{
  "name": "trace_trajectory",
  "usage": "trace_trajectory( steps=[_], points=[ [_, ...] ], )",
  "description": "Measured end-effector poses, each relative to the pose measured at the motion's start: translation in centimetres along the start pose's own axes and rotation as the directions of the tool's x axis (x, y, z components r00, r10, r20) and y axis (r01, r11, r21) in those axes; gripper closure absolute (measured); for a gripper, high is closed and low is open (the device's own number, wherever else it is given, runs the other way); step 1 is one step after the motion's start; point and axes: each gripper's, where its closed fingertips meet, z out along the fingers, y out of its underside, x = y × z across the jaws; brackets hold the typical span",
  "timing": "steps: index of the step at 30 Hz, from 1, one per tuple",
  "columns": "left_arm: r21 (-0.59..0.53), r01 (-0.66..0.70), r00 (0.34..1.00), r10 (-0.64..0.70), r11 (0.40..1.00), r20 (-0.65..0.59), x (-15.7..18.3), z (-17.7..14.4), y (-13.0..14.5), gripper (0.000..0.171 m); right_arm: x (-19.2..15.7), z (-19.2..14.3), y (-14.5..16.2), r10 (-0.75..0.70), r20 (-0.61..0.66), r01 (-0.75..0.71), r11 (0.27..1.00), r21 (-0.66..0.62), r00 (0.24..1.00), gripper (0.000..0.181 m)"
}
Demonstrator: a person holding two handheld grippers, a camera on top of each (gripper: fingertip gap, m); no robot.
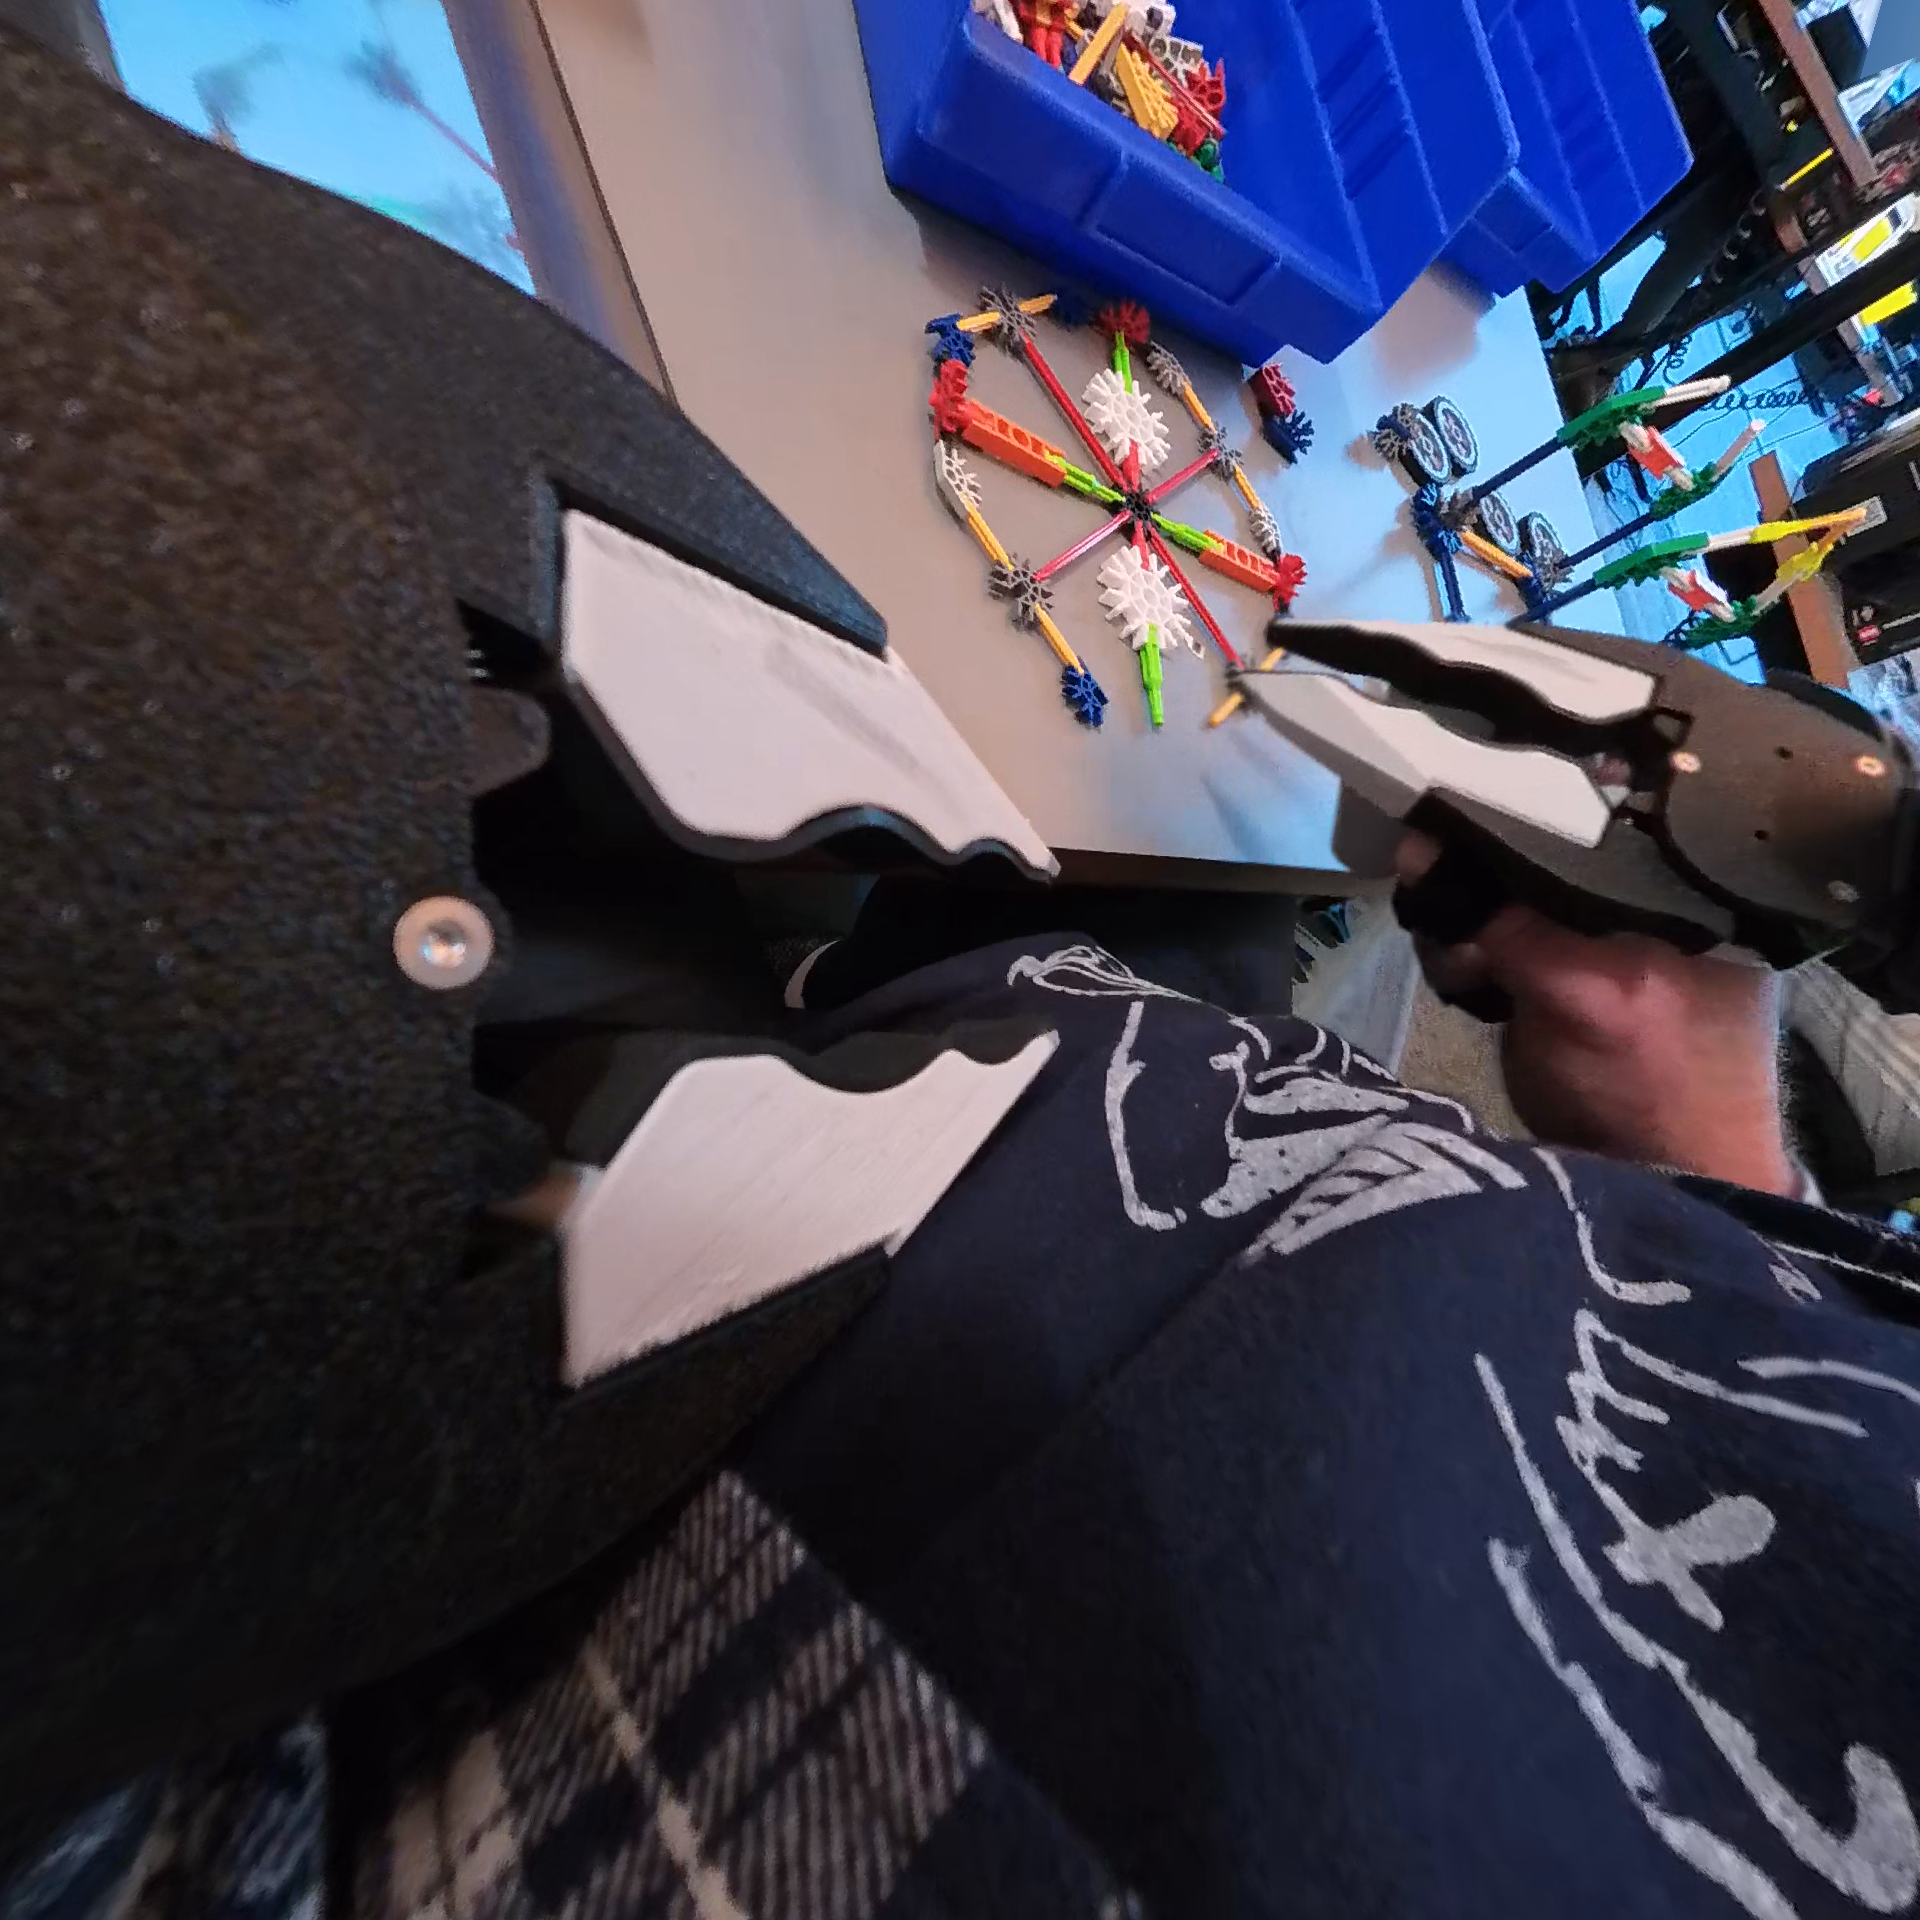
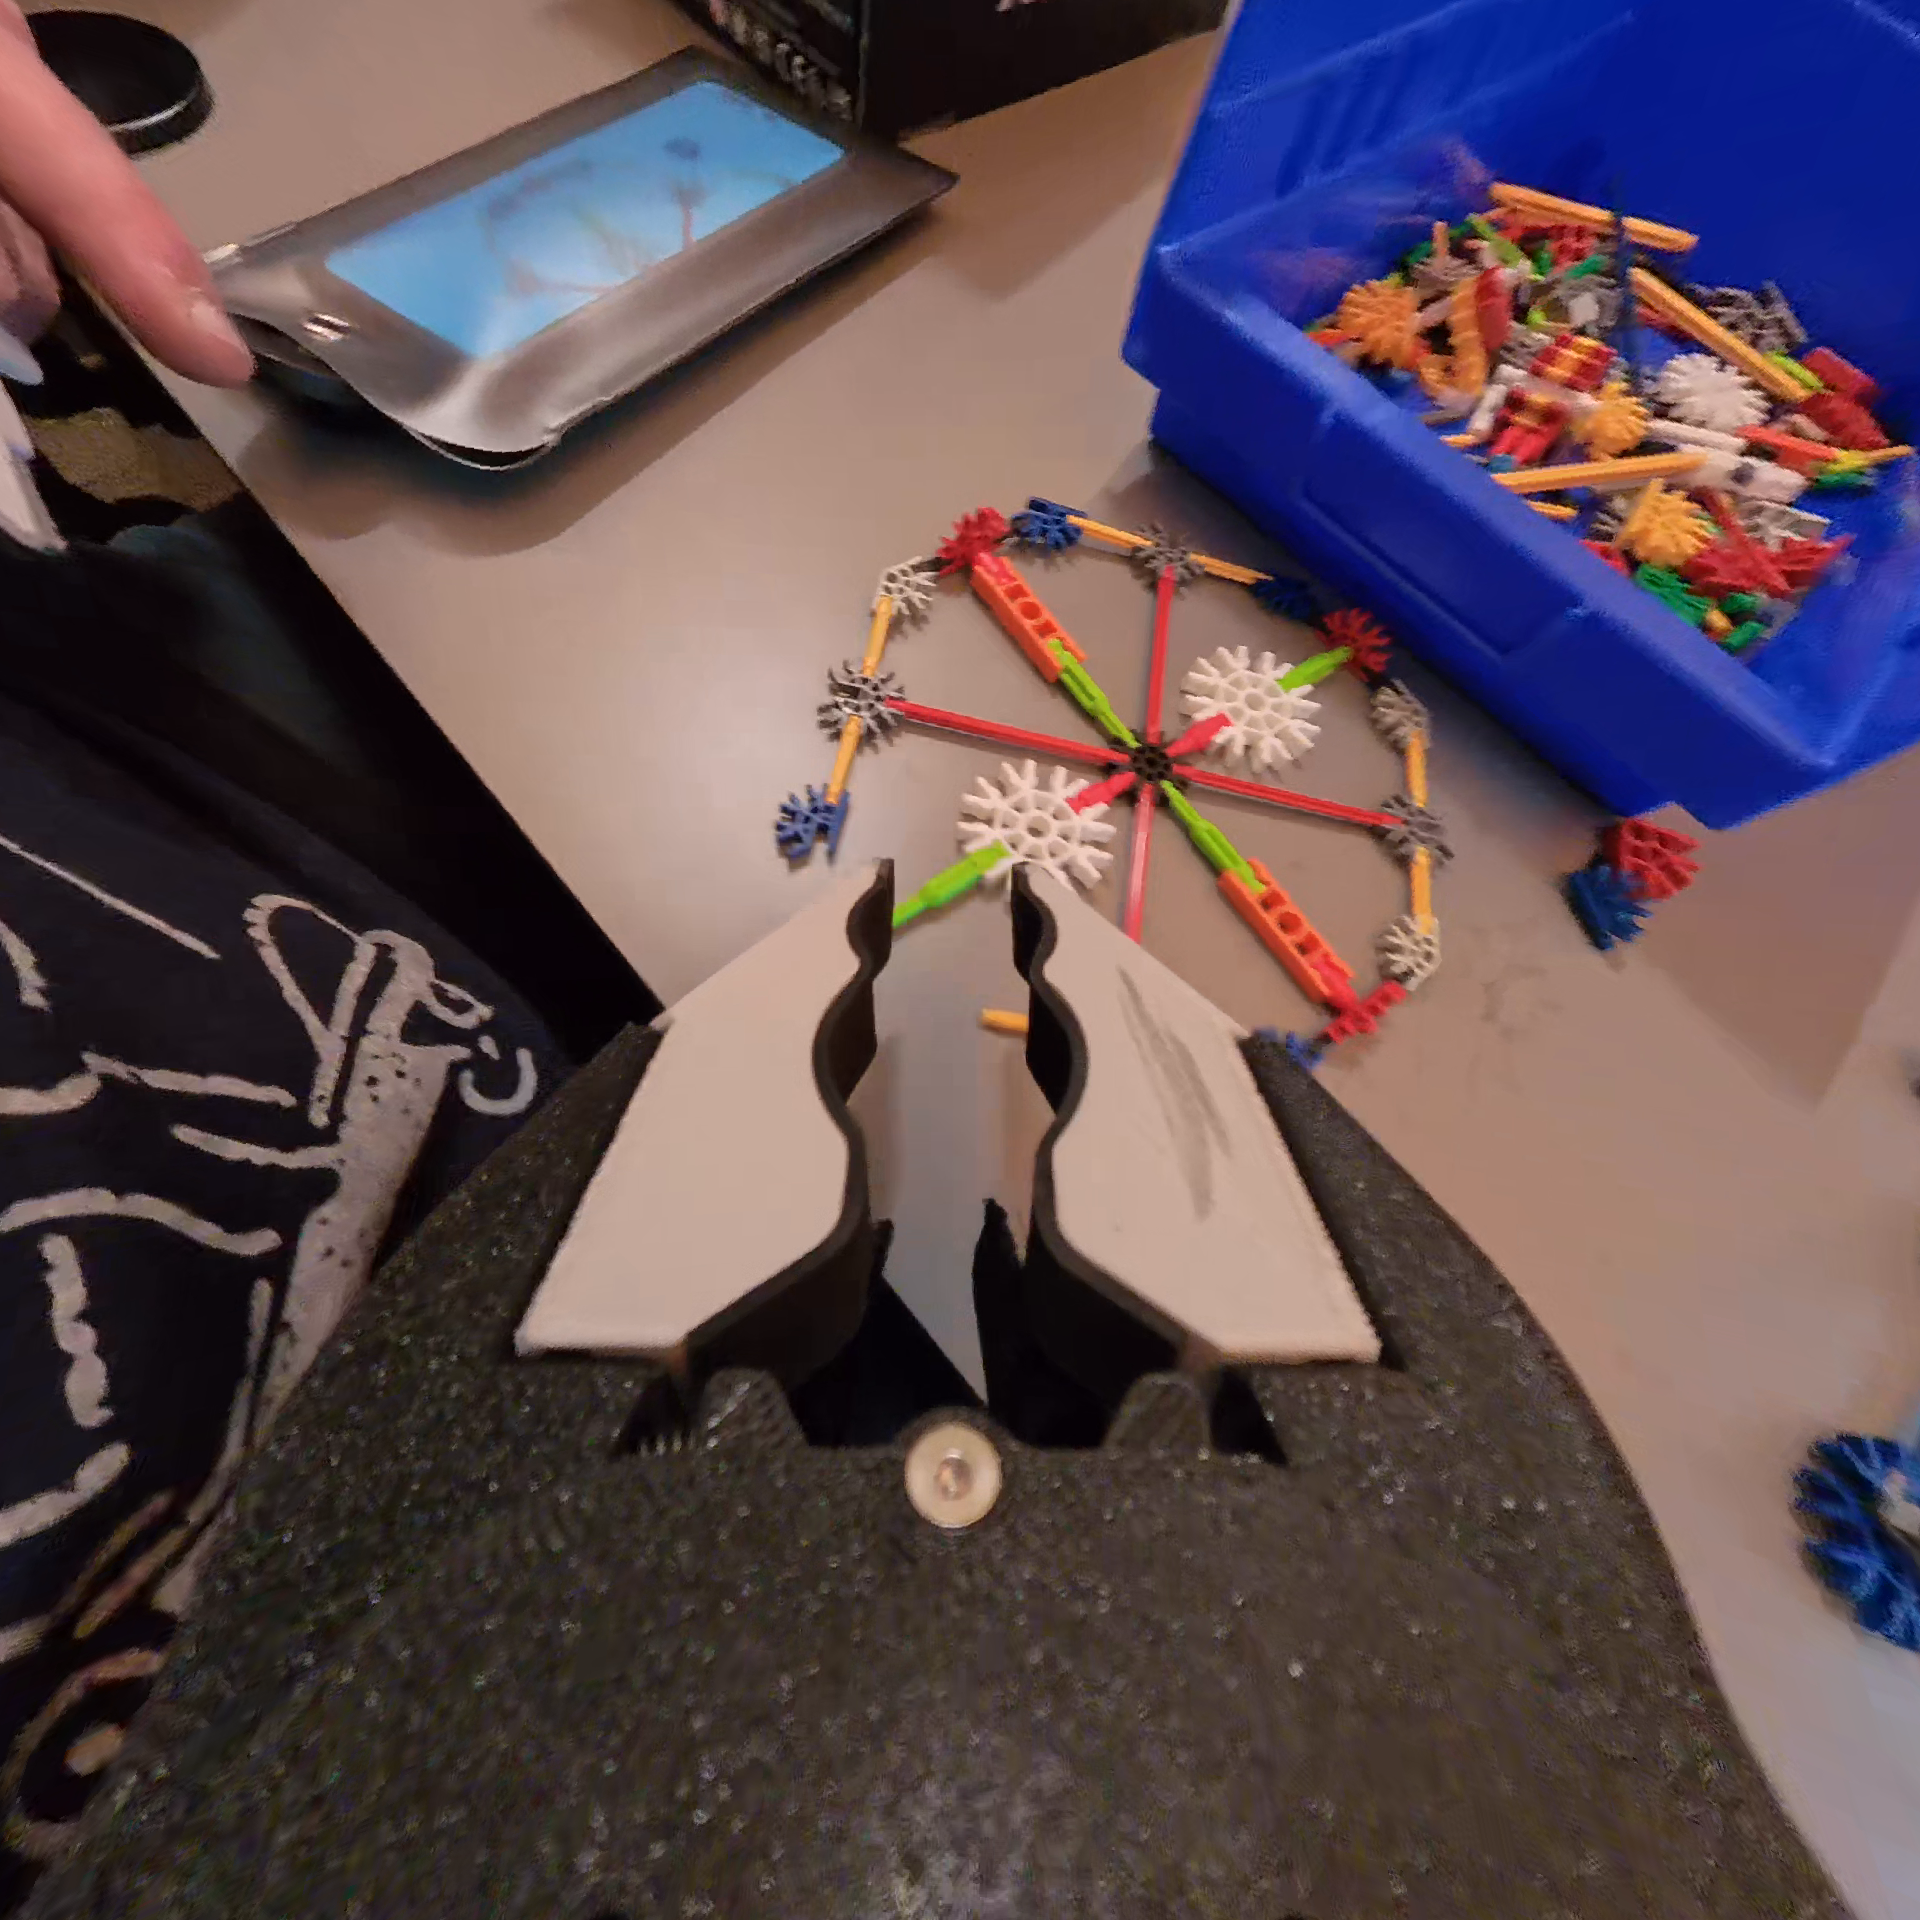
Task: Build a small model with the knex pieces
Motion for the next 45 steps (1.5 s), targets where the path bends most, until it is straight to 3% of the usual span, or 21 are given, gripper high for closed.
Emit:
trace_trajectory(
  steps=[12, 25, 29, 36, 45],
  points=[
    [-0.002, 0.0, 1.0, 0.0, 1.0, -0.01, 0.2, 0.2, -0.3, 0.147, 3.5, -2.2, 1.1, 0.038, -0.094, -0.037, 0.999, 0.017, 0.995, 0.16],
    [-0.005, 0.009, 0.999, -0.009, 1.0, 0.036, -0.8, -0.9, -0.3, 0.148, 2.6, -1.5, 0.9, 0.013, -0.023, -0.013, 1.0, 0.021, 1.0, 0.157],
    [-0.003, 0.013, 0.996, -0.013, 1.0, 0.083, -1.8, -2.2, -0.2, 0.147, 2.8, -1.1, 0.8, -0.005, -0.028, 0.006, 1.0, 0.028, 1.0, 0.156],
    [0.02, 0.078, 0.974, -0.081, 0.997, 0.21, -5.1, -6.4, 0.9, 0.148, 5.7, -1.0, 1.0, 0.088, -0.04, -0.085, 0.993, 0.084, 0.995, 0.155],
    [0.013, 0.118, 0.968, -0.118, 0.993, 0.222, -5.1, -6.7, 2.6, 0.148, 6.7, -0.6, 0.8, 0.094, -0.018, -0.092, 0.992, 0.088, 0.995, 0.152]
  ],
)
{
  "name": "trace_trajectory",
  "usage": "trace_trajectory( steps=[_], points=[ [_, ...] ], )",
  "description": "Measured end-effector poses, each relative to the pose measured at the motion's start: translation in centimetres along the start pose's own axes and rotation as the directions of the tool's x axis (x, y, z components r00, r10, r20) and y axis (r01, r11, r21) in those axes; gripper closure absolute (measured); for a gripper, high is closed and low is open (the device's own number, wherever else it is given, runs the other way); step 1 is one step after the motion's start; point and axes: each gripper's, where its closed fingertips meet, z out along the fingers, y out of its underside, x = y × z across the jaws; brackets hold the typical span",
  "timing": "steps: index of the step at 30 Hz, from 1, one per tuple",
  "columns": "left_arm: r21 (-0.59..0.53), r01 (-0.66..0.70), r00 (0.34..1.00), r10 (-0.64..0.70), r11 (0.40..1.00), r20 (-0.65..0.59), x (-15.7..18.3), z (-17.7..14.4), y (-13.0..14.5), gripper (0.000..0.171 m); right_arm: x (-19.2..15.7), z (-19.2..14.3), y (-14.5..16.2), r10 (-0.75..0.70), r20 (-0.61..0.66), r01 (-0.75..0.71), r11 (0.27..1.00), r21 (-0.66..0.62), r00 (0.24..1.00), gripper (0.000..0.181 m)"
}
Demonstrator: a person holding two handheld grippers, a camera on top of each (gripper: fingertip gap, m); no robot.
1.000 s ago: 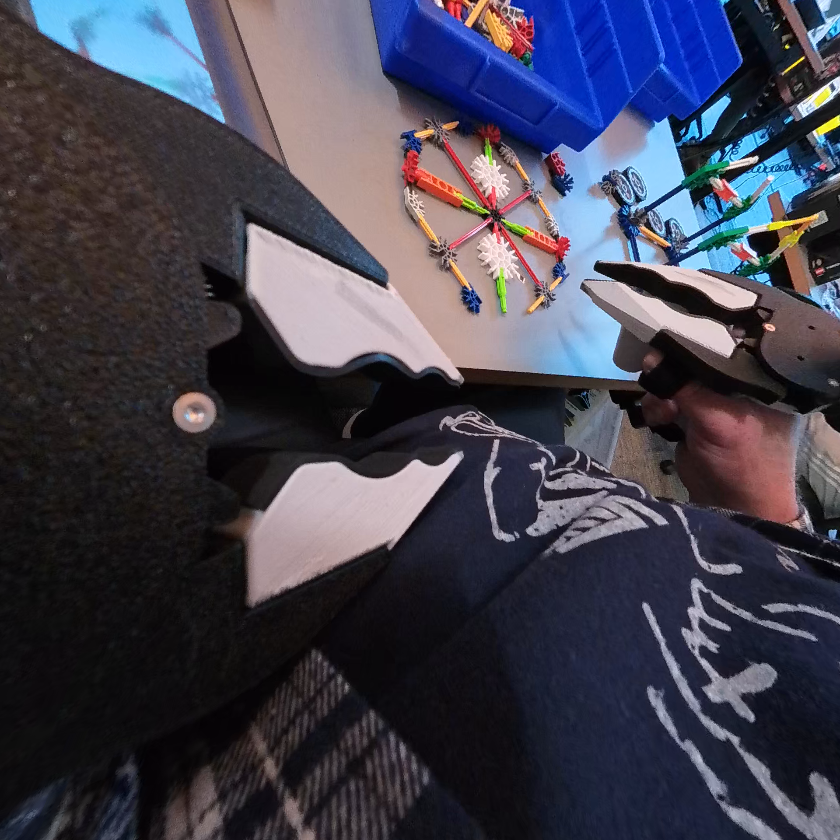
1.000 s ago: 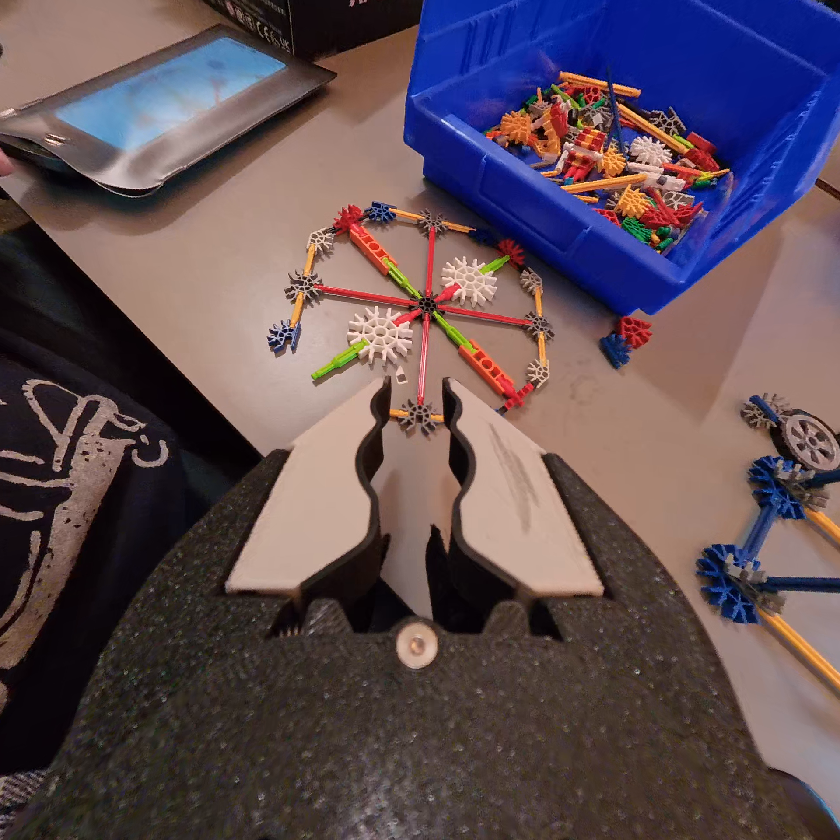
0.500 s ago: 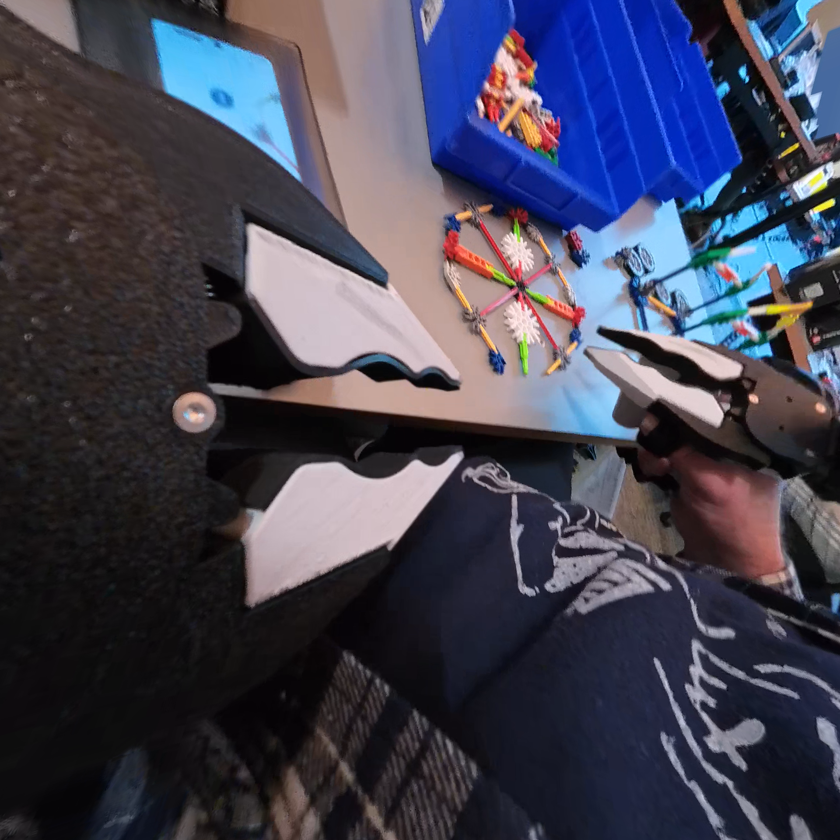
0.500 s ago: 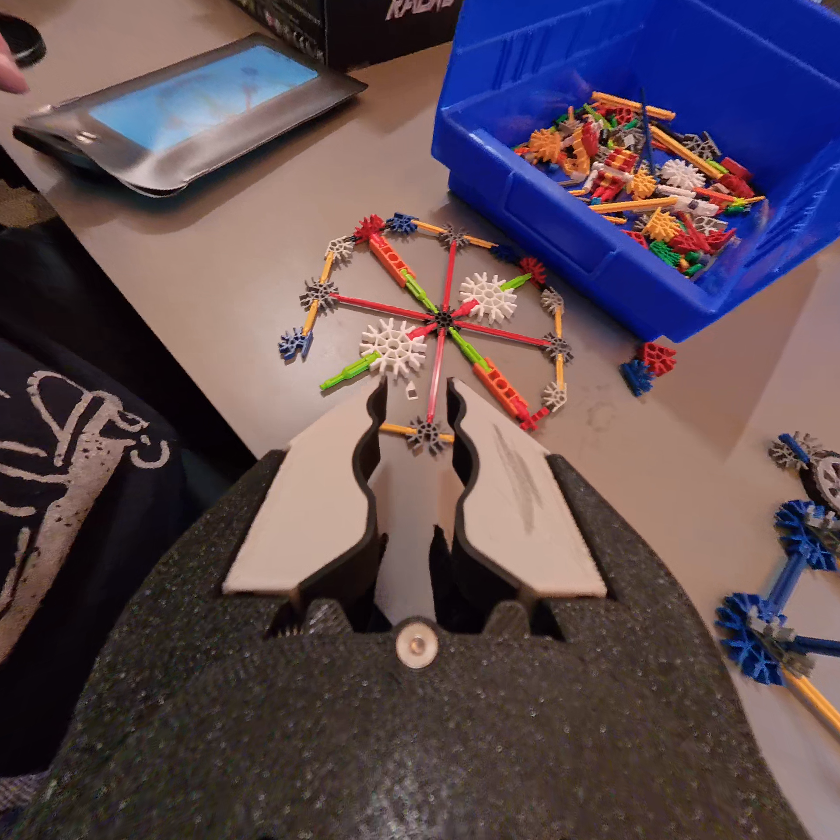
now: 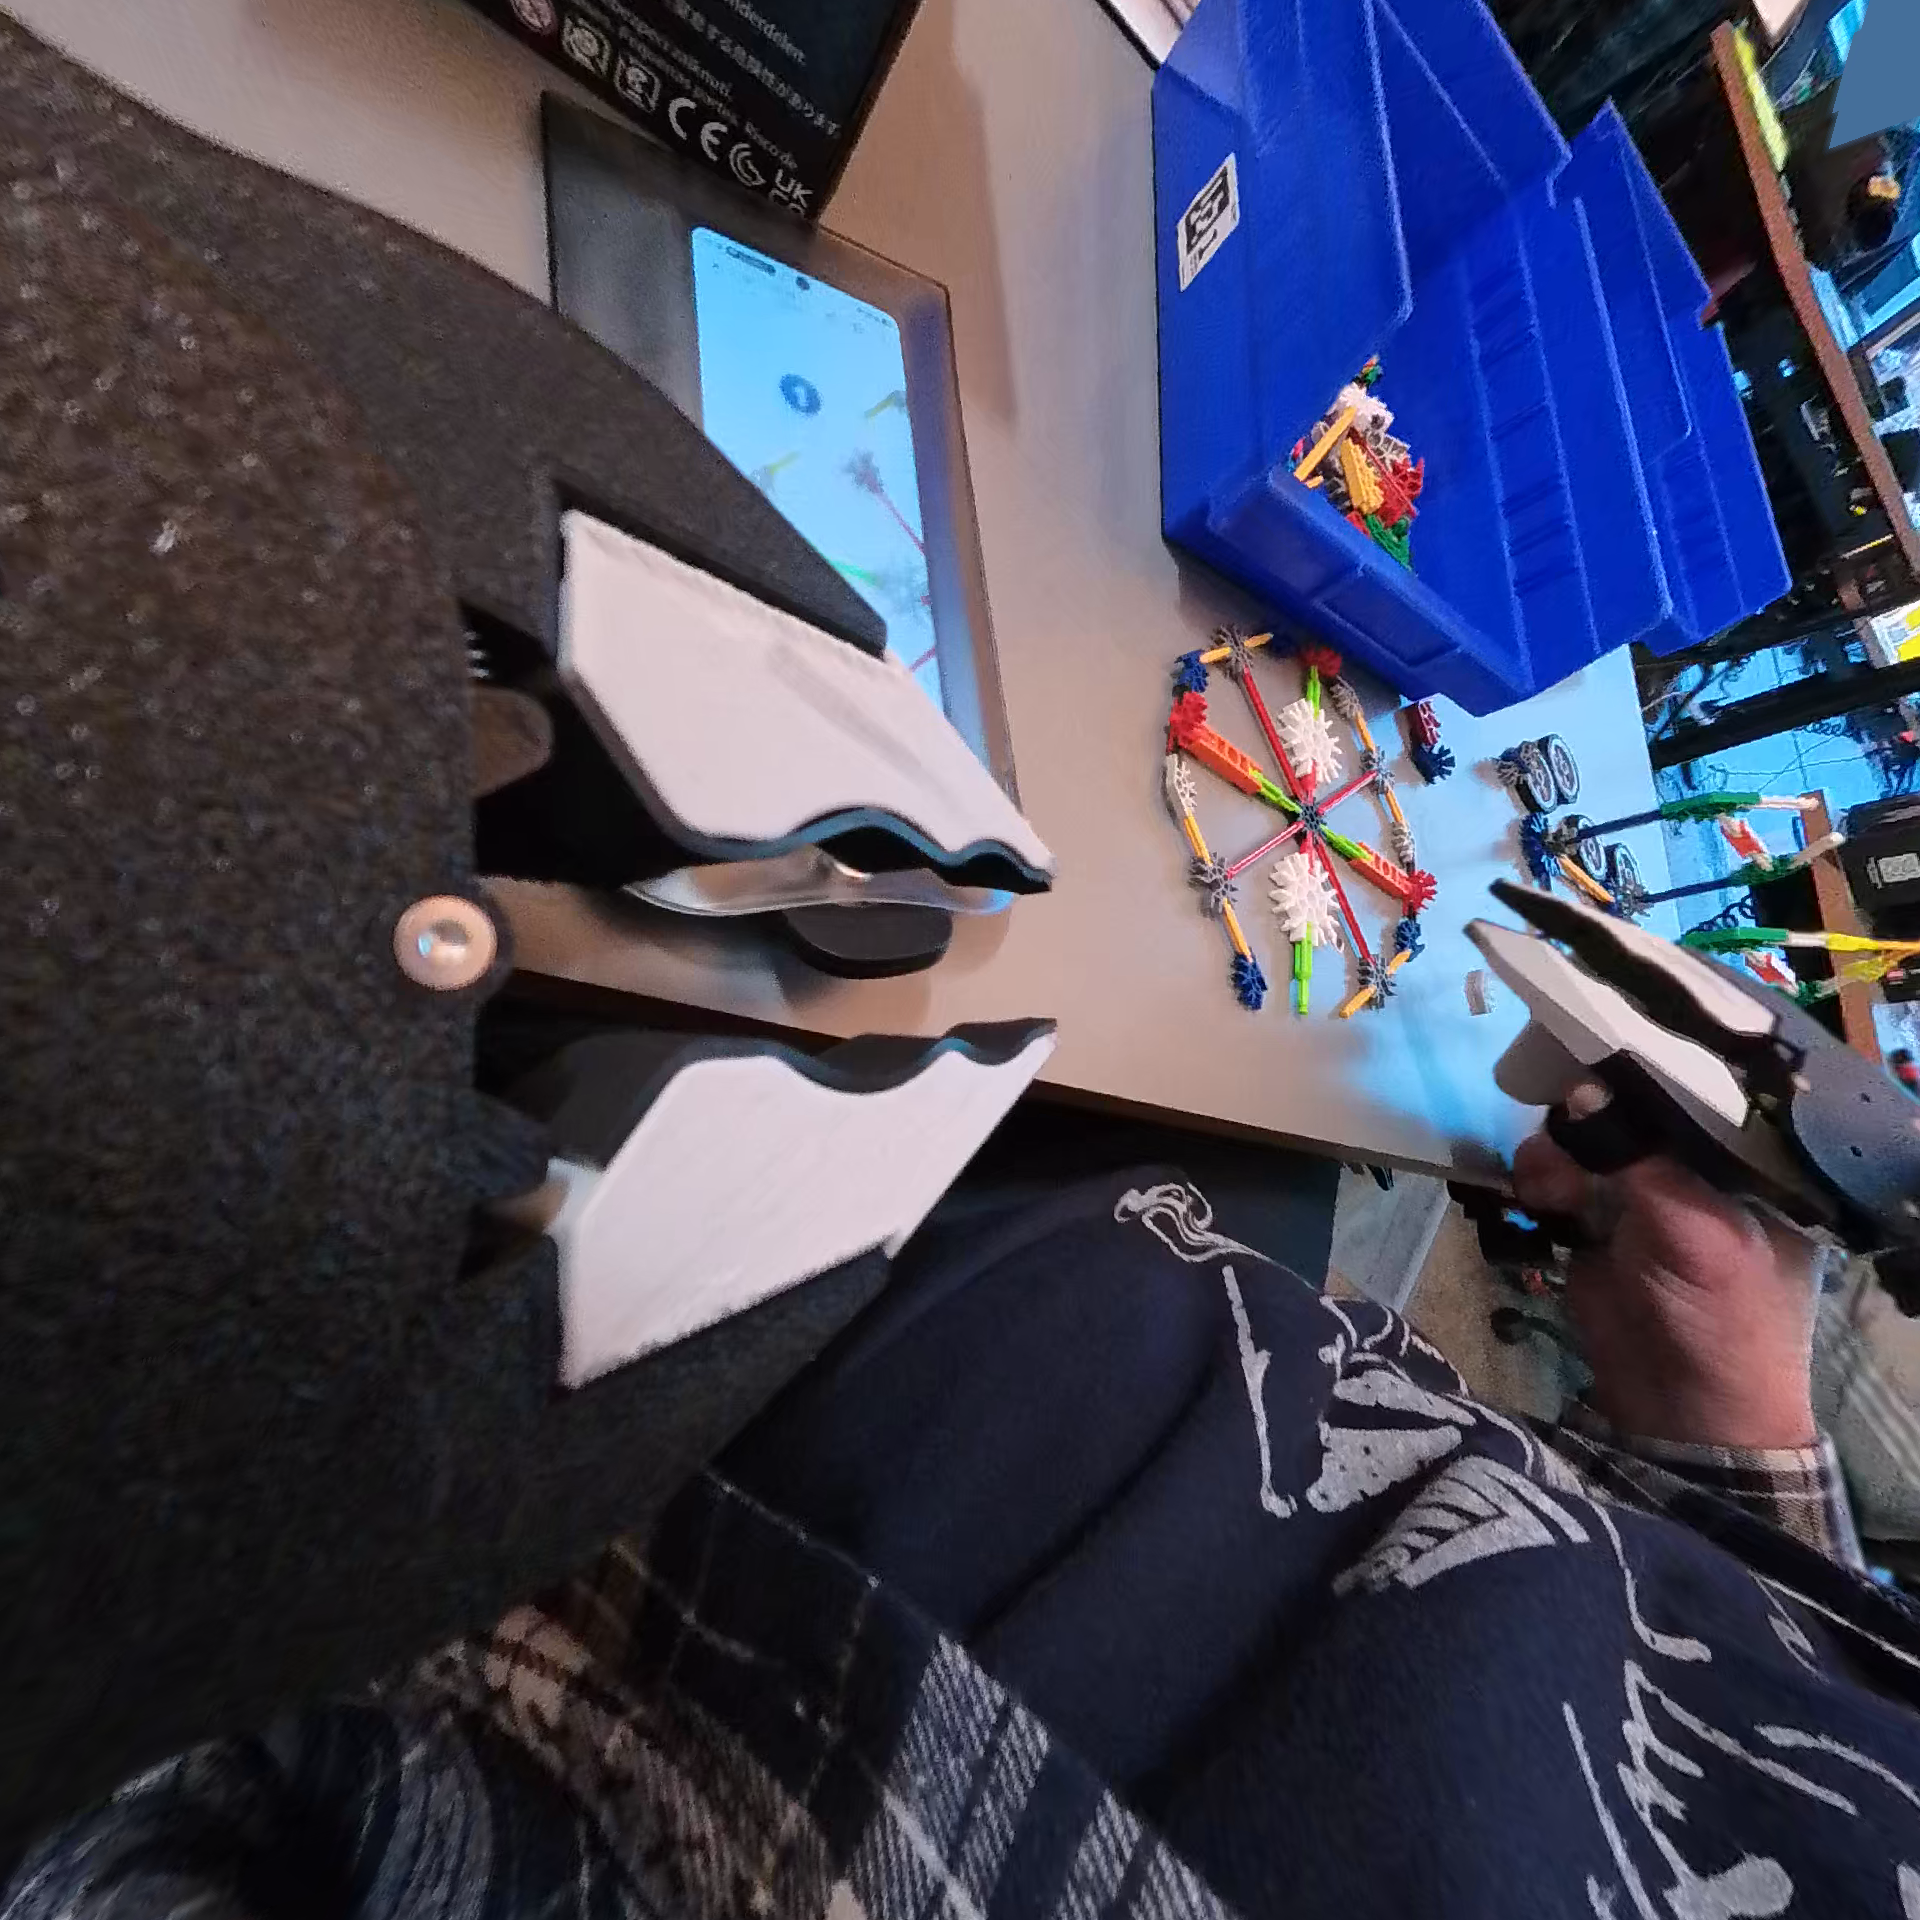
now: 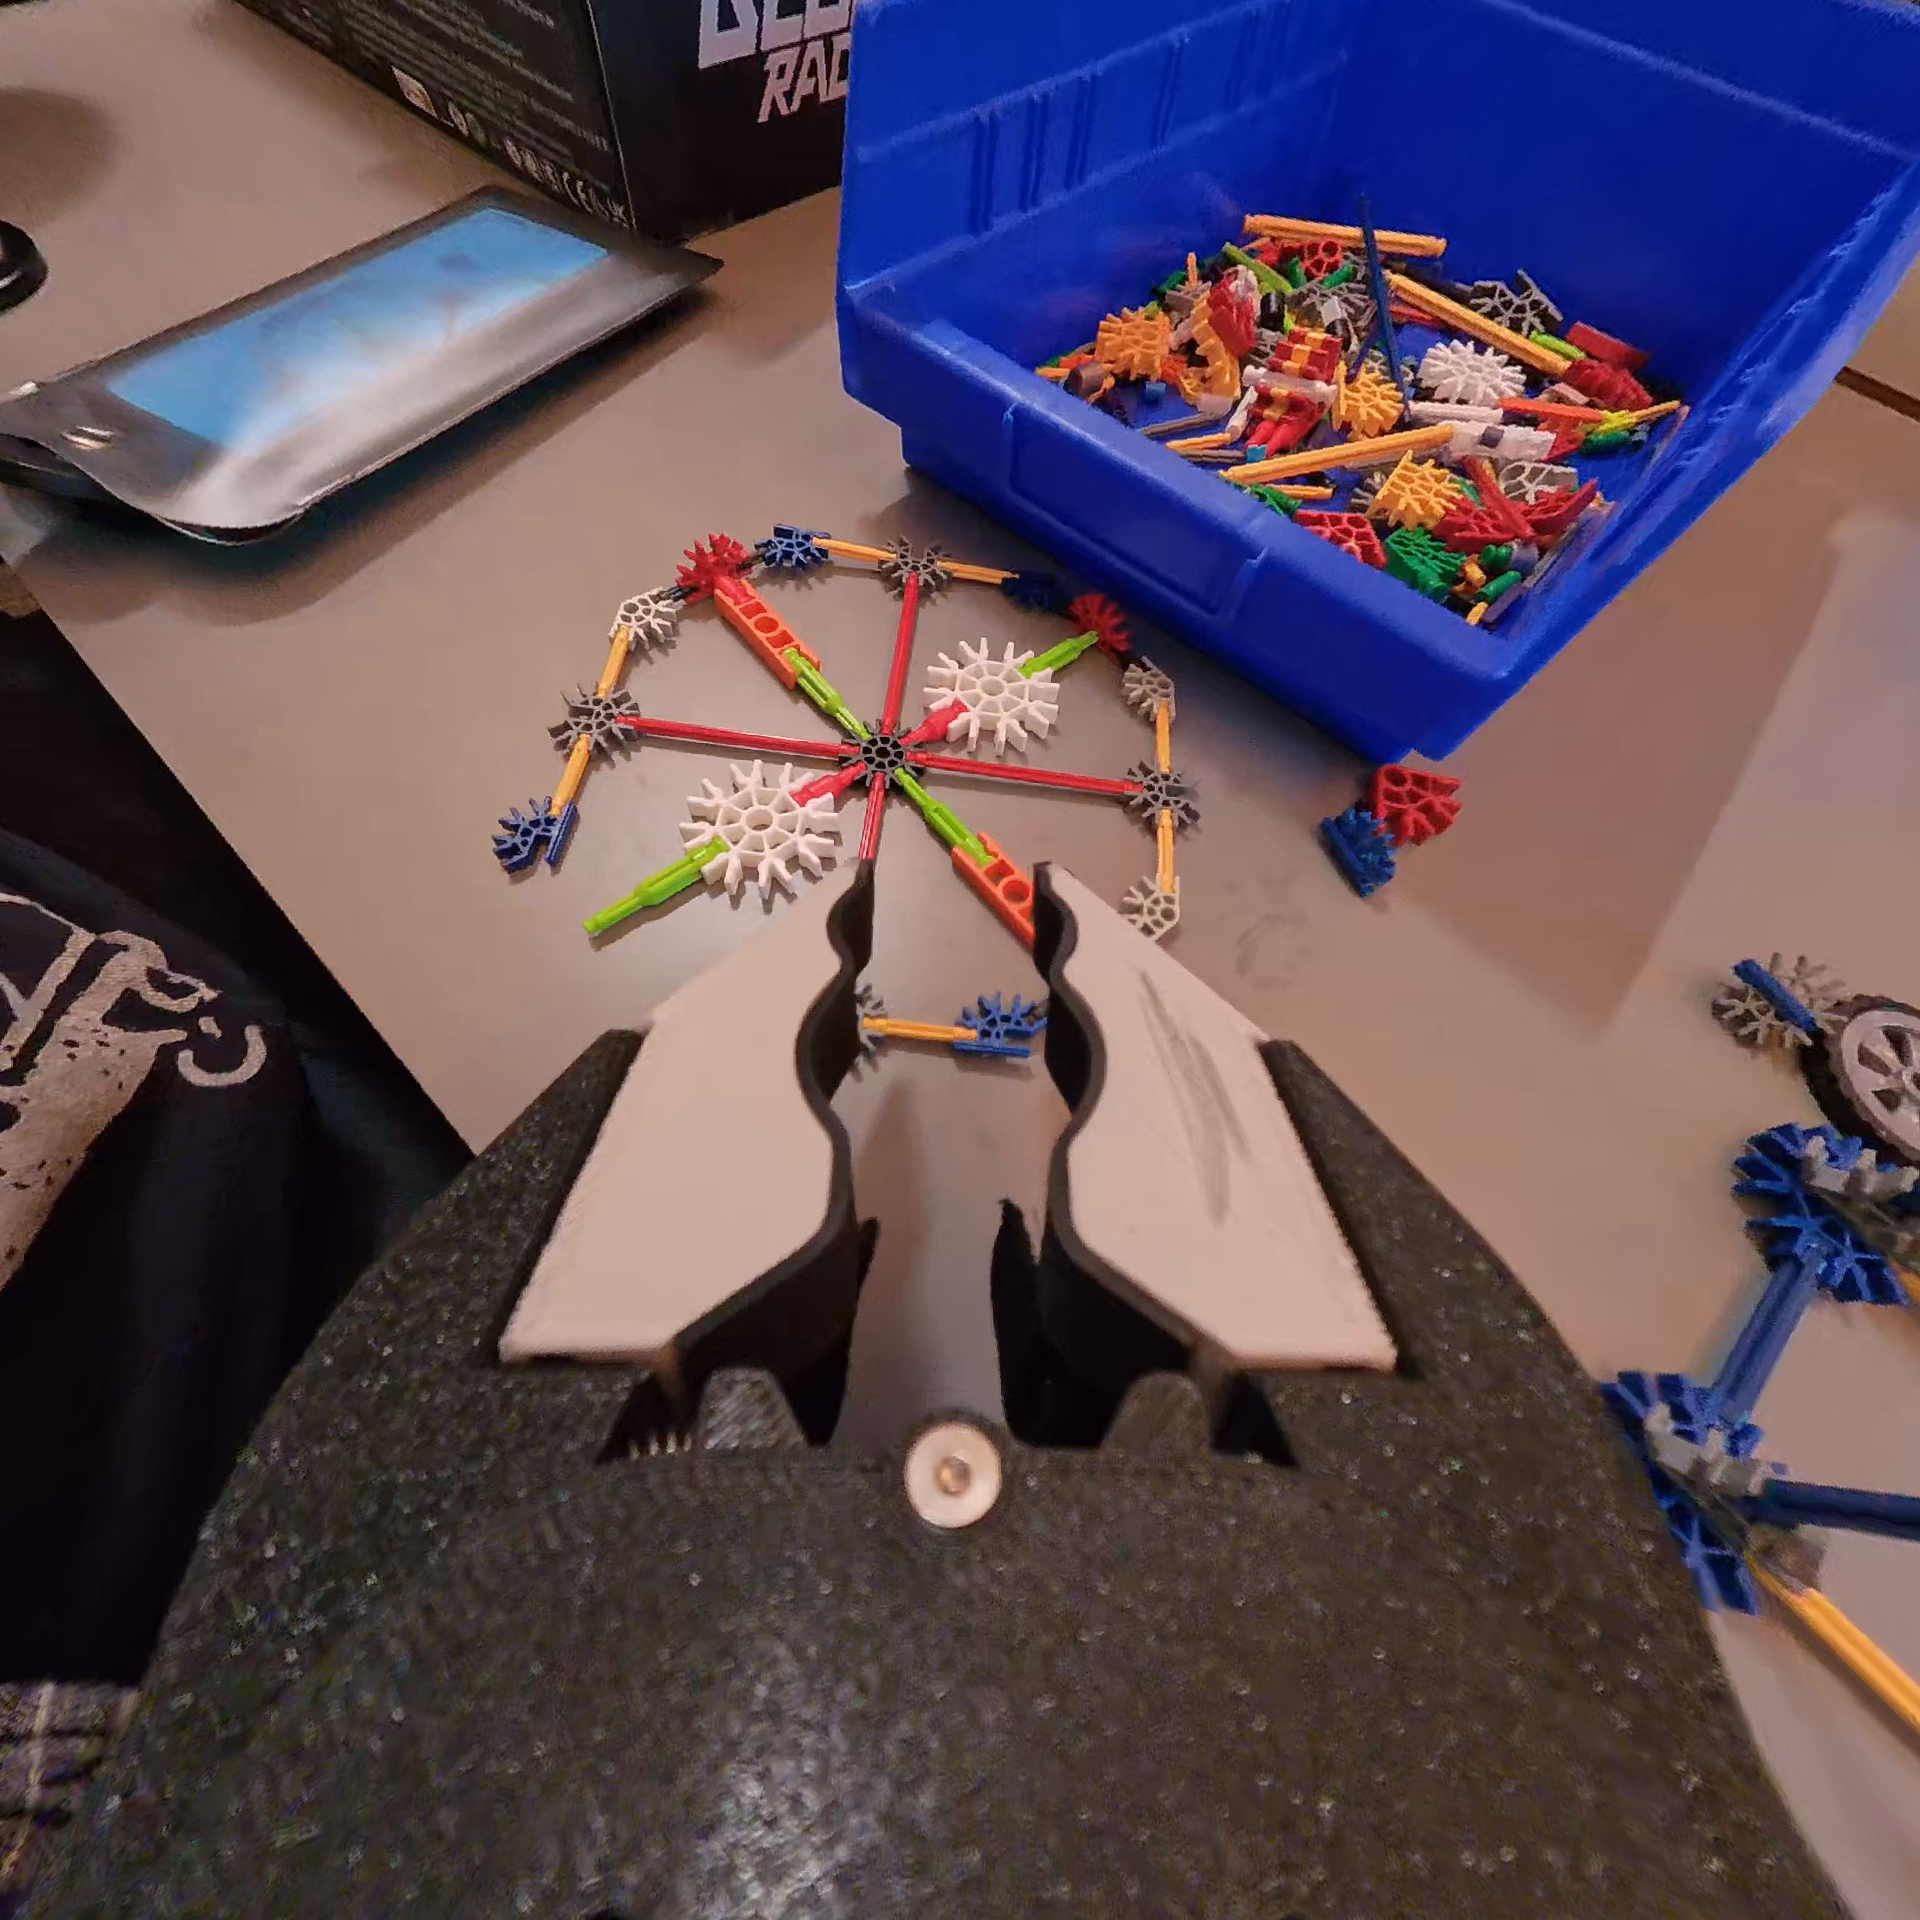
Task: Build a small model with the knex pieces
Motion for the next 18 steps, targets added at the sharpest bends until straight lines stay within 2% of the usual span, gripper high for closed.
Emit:
trace_trajectory(
  steps=[7, 18],
  points=[
    [0.007, 0.012, 1.0, -0.012, 1.0, -0.004, -0.3, -0.2, 0.5, 0.148, 0.5, 0.0, -0.3, -0.009, 0.018, 0.009, 1.0, -0.011, 1.0, 0.147],
    [0.01, 0.023, 1.0, -0.023, 1.0, -0.022, -0.5, -0.3, 0.9, 0.148, -0.5, 0.1, 0.4, -0.071, 0.098, 0.079, 0.993, -0.085, 0.993, 0.144]
  ],
)
